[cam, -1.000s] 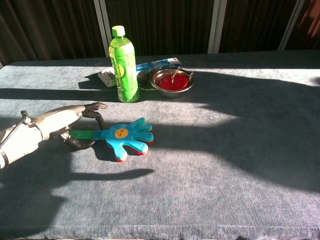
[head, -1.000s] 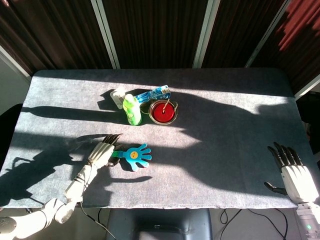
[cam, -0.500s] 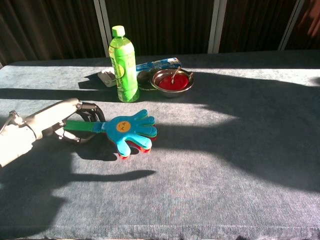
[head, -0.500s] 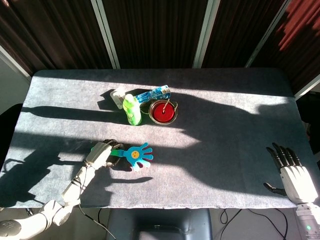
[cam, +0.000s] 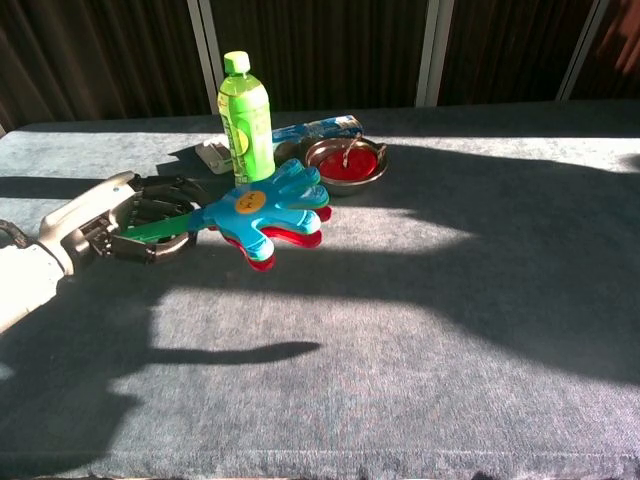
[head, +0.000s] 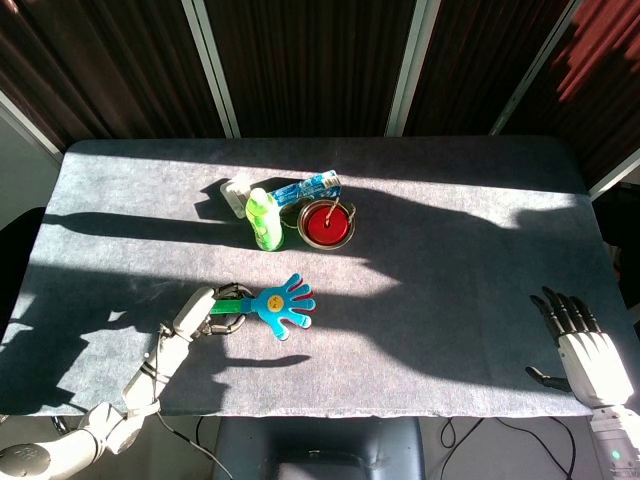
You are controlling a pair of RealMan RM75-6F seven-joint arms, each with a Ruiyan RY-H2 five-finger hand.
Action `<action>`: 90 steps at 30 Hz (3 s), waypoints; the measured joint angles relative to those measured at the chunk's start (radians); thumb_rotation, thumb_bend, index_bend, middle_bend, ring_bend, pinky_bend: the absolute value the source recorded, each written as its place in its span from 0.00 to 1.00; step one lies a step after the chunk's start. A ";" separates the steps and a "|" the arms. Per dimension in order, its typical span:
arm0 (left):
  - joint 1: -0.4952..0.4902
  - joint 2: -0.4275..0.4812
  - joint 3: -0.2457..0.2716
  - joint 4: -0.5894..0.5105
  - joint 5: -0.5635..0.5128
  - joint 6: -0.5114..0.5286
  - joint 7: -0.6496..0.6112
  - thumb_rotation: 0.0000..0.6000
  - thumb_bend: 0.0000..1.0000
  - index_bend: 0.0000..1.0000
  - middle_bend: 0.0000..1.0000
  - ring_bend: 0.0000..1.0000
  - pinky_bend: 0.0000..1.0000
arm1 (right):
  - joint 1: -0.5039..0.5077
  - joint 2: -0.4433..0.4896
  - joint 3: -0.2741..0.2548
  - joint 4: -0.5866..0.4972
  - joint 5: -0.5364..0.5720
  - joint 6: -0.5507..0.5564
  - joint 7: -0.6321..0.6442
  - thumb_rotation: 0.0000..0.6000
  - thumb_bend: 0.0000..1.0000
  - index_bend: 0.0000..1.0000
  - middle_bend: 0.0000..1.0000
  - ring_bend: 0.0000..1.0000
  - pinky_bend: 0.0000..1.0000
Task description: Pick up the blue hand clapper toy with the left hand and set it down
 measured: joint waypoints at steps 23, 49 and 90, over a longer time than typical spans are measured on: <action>0.017 0.187 -0.031 -0.202 0.022 0.031 -0.555 1.00 0.73 0.84 0.79 0.53 0.68 | 0.007 -0.001 -0.010 -0.008 0.002 -0.025 -0.011 1.00 0.11 0.00 0.00 0.00 0.00; 0.051 0.283 -0.153 -0.395 -0.110 0.042 -0.834 1.00 0.71 0.84 0.79 0.54 0.69 | 0.006 0.002 -0.015 -0.012 -0.002 -0.024 -0.005 1.00 0.11 0.00 0.00 0.00 0.00; -0.054 0.077 0.070 0.132 0.026 -0.246 0.331 1.00 0.44 0.14 0.02 0.00 0.00 | 0.013 0.004 -0.024 -0.011 -0.002 -0.045 -0.007 1.00 0.11 0.00 0.00 0.00 0.00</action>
